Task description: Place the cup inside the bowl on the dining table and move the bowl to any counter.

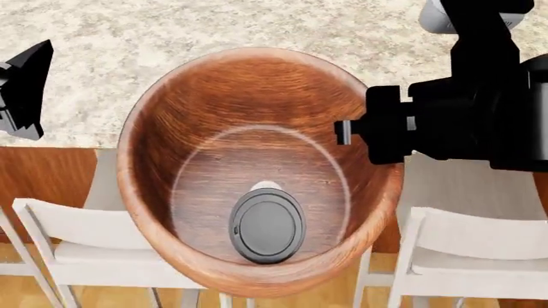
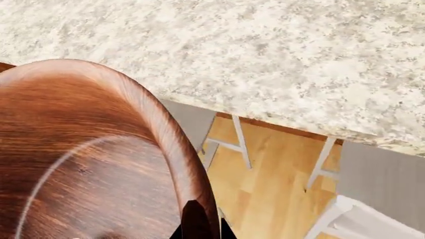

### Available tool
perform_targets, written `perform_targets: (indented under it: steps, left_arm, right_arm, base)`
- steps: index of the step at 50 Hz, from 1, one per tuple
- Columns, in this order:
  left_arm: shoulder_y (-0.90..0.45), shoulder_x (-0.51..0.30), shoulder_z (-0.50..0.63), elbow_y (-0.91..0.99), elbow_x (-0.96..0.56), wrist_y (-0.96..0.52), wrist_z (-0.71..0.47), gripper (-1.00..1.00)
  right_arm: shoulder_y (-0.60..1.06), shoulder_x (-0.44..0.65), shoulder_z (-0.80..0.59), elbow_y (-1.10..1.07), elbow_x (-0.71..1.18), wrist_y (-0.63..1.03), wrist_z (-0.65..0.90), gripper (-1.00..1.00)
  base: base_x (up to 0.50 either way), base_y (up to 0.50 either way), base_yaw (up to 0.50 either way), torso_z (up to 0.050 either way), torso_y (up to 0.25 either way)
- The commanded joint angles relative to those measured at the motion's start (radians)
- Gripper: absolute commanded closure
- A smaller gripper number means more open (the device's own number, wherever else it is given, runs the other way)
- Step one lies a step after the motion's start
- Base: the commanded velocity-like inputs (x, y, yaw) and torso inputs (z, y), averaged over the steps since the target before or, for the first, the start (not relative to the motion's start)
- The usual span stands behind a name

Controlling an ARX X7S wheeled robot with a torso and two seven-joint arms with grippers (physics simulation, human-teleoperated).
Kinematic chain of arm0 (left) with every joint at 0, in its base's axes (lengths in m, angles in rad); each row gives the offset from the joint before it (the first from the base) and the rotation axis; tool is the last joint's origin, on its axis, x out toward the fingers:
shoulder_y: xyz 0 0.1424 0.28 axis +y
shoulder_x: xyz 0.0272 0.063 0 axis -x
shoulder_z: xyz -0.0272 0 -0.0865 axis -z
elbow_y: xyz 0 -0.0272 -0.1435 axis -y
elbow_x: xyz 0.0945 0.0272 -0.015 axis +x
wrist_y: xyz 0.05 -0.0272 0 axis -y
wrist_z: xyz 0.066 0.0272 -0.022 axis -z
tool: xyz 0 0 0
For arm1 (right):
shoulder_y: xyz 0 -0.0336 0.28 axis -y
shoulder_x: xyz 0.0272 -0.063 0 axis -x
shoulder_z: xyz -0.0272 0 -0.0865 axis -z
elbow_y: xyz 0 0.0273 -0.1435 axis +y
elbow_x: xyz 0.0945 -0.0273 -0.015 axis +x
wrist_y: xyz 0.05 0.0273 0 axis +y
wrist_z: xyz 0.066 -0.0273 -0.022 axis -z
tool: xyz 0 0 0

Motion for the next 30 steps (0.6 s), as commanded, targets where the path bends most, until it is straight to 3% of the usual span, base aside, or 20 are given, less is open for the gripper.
perform_targets:
  steps: [1, 30]
  left_arm:
    - [0.010, -0.010, -0.007, 0.007, -0.004, 0.007, 0.000, -1.00]
    - [0.038, -0.008, 0.002, 0.004, 0.016, 0.030, 0.020, -1.00]
  right_arm:
    - [-0.011, -0.004, 0.031, -0.013, 0.012, -0.027, -0.010, 1.00]
    - [-0.030, 0.020, 0.048, -0.068, 0.030, -0.040, 0.018, 1.00]
  base:
    - [-0.20, 0.50, 0.00, 0.000, 0.000]
    - [-0.20, 0.50, 0.00, 0.000, 0.000]
